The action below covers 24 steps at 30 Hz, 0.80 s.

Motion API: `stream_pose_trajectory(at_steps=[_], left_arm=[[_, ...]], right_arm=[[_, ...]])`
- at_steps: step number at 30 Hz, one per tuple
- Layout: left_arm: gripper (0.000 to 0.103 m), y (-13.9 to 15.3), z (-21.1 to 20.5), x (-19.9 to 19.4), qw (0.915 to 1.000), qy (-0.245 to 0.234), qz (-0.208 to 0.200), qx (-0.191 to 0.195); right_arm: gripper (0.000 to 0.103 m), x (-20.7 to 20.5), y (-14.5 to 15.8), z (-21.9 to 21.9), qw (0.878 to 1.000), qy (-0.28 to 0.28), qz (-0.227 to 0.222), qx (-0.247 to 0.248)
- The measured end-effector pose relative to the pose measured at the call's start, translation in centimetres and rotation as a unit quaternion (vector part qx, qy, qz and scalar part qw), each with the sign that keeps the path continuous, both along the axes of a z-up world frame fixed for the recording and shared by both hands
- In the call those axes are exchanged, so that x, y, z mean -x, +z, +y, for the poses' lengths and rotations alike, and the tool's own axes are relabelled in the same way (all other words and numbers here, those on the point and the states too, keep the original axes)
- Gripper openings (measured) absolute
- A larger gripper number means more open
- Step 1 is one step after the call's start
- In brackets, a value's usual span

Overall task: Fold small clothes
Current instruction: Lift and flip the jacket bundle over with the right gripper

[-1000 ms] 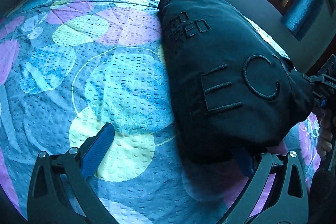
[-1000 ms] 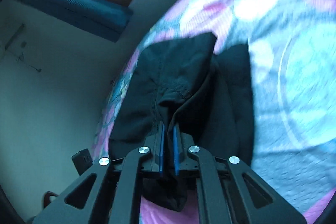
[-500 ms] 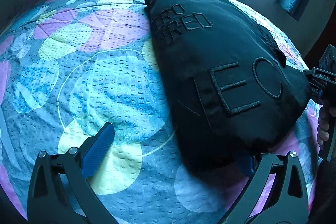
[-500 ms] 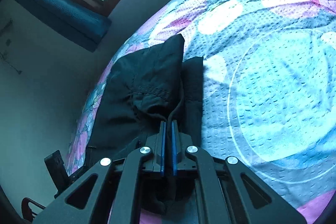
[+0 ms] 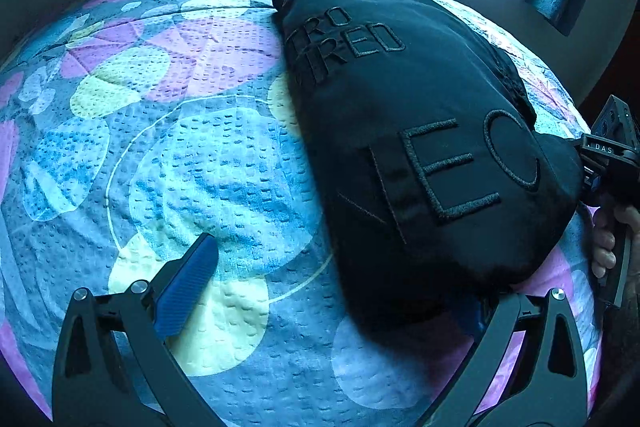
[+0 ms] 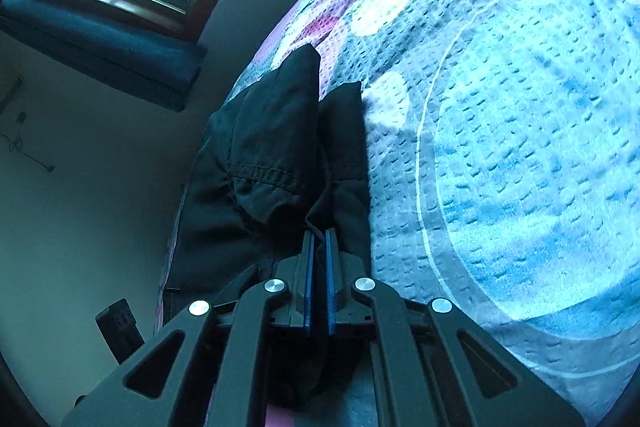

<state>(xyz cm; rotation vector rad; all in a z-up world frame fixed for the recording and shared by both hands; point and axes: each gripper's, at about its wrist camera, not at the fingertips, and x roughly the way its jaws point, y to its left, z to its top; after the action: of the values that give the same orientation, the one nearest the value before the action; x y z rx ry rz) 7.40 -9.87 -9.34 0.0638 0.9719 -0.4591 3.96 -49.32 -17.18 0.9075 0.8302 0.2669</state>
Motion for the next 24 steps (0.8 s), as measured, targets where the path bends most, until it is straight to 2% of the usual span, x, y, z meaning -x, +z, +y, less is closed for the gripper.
stream_pose_trajectory(at_steps=[1,13,17,19,22,24], left_arm=[[0.101,0.0,0.0,0.0,1.0000,0.000,0.000,0.000],[0.101,0.0,0.1,0.0,1.0000,0.000,-0.001,0.004],[0.101,0.6,1.2,0.7,0.9992,-0.011,0.011,0.037],[0.101,1.0,2.5,1.5,0.9960,-0.019,0.034,0.080],[0.101,1.5,4.8,2.2,0.9837,-0.018,0.073,0.164],[0.101,1.3,5.4,1.4,0.9765,-0.010,0.091,0.195]], right_arm=[[0.003,1.7,-0.6,-0.8,1.000,0.001,-0.001,0.001],[0.003,2.4,-1.5,-1.8,0.999,-0.002,0.001,-0.034],[0.006,3.1,-1.7,-2.6,0.998,-0.009,0.003,-0.064],[0.012,3.8,-2.0,-3.1,0.996,-0.012,0.006,-0.084],[0.028,5.6,-2.0,-4.2,0.993,-0.029,0.012,-0.115],[0.053,6.6,-1.4,-4.4,0.991,-0.033,-0.002,-0.128]])
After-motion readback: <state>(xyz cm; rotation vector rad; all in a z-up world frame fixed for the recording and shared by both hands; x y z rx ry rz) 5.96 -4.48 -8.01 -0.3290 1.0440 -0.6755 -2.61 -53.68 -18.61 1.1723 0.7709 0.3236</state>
